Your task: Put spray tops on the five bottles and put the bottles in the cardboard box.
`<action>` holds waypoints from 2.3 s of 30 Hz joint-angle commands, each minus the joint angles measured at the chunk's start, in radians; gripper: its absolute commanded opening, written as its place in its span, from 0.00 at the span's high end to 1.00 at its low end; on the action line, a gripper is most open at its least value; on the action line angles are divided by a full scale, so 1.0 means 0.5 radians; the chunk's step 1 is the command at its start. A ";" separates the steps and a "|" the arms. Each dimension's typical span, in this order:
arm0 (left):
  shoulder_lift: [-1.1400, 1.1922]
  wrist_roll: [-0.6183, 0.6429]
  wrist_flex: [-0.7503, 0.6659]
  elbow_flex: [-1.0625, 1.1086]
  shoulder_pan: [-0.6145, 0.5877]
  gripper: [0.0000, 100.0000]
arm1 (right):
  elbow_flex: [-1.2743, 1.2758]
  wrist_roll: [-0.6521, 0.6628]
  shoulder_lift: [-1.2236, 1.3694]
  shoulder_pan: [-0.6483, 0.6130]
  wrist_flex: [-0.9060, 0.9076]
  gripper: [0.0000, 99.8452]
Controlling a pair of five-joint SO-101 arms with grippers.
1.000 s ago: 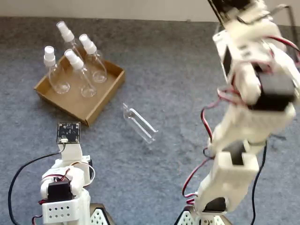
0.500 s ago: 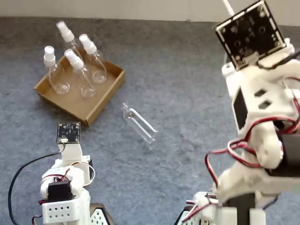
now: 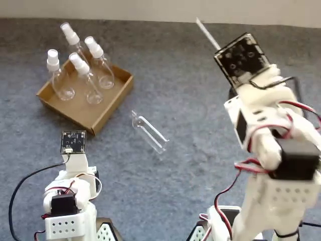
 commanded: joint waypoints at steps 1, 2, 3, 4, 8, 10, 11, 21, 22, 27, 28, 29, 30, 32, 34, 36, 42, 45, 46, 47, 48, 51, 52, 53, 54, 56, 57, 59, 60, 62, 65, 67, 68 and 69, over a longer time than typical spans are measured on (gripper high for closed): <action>-0.008 -0.015 0.012 0.041 -0.017 0.99 | 0.744 0.018 -0.210 -0.023 -0.532 0.99; -0.008 -0.015 0.012 0.041 -0.017 0.99 | 0.907 0.021 -0.253 -0.023 -0.658 0.99; -0.008 -0.015 0.012 0.041 -0.017 0.99 | 1.076 0.021 -0.299 -0.023 -0.781 0.99; -0.008 -0.015 0.012 0.041 -0.017 0.99 | 1.241 0.021 -0.342 -0.023 -0.907 0.99; -0.008 -0.015 0.012 0.041 -0.017 0.99 | 1.824 0.025 -0.505 -0.029 -1.330 0.99; -0.008 -0.015 0.012 0.041 -0.017 0.99 | 2.061 0.074 -0.563 -0.032 -1.478 0.99; -0.008 -0.015 0.012 0.041 -0.017 0.99 | 2.168 0.150 -0.582 -0.035 -1.542 0.99; -0.008 -0.015 0.012 0.041 -0.017 0.99 | 2.865 1.252 -0.615 -0.035 -1.944 0.99; -0.008 -0.015 0.012 0.041 -0.017 0.99 | 2.905 1.390 -0.615 -0.035 -1.966 0.99; -0.008 -0.015 0.012 0.041 -0.017 0.99 | 3.165 1.890 -0.615 -0.032 -1.969 0.99; -0.008 -0.015 0.012 0.041 -0.017 0.99 | 3.208 1.939 -0.615 -0.029 -1.969 0.99; -0.008 -0.015 0.012 0.041 -0.017 0.99 | 3.239 1.973 -0.615 -0.026 -1.969 0.99; -0.008 -0.015 0.012 0.041 -0.017 0.99 | 3.267 1.989 -0.615 -0.023 -1.969 0.99; -0.008 -0.015 0.012 0.041 -0.017 0.99 | 3.285 1.982 -0.615 -0.011 -1.969 0.99; -0.008 -0.015 0.012 0.041 -0.017 0.99 | 3.282 1.985 -0.615 0.026 -1.972 0.99; -0.008 -0.015 0.012 0.041 -0.017 0.99 | 3.282 1.982 -0.615 0.048 -1.972 0.96; -0.008 -0.015 0.012 0.041 -0.017 0.99 | 3.239 1.982 -0.618 0.183 -1.993 0.68; -0.008 -0.015 0.012 0.041 -0.017 0.99 | 3.165 1.973 -0.618 0.226 -2.156 0.63; -0.008 -0.015 0.012 0.041 -0.017 0.99 | 3.153 1.942 -0.618 0.238 -2.242 0.63; -0.008 -0.015 0.012 0.041 -0.017 0.99 | 3.150 1.875 -0.618 0.247 -2.328 0.63; -0.008 -0.015 0.012 0.041 -0.017 0.99 | 3.150 1.798 -0.618 0.247 -2.417 0.63; -0.008 -0.015 0.012 0.041 -0.017 0.99 | 3.147 1.617 -0.618 0.247 -2.690 0.63; -0.008 -0.015 0.012 0.041 -0.017 0.99 | 3.147 1.574 -0.618 0.244 -2.773 0.63; -0.008 -0.015 0.012 0.041 -0.017 0.99 | 3.147 1.537 -0.618 0.241 -2.840 0.63; -0.008 -0.015 0.012 0.041 -0.017 0.99 | 3.147 1.501 -0.618 0.238 -2.898 0.63; -0.008 -0.015 0.012 0.041 -0.017 0.99 | 3.147 1.427 -0.618 0.247 -2.990 0.63; -0.008 -0.015 0.012 0.041 -0.017 0.99 | 3.147 1.384 -0.618 0.250 -3.036 0.63; -0.008 -0.015 0.012 0.041 -0.017 0.99 | 3.147 1.277 -0.618 0.269 -3.138 0.63; -0.008 -0.015 0.012 0.041 -0.017 0.99 | 3.147 1.203 -0.618 0.293 -3.187 0.63; -0.008 -0.015 0.012 0.041 -0.017 0.99 | 3.107 1.019 -0.618 0.330 -3.218 0.63; -0.008 -0.015 0.012 0.041 -0.017 0.99 | 2.978 0.663 -0.618 0.400 -3.086 0.63; -0.008 -0.015 0.012 0.041 -0.017 0.99 | 2.831 0.445 -0.618 0.422 -2.868 0.63; -0.008 -0.015 0.012 0.041 -0.017 0.99 | 2.745 0.347 -0.618 0.425 -2.714 0.63; -0.008 -0.015 0.012 0.041 -0.017 0.99 | 2.653 0.239 -0.618 0.425 -2.530 0.63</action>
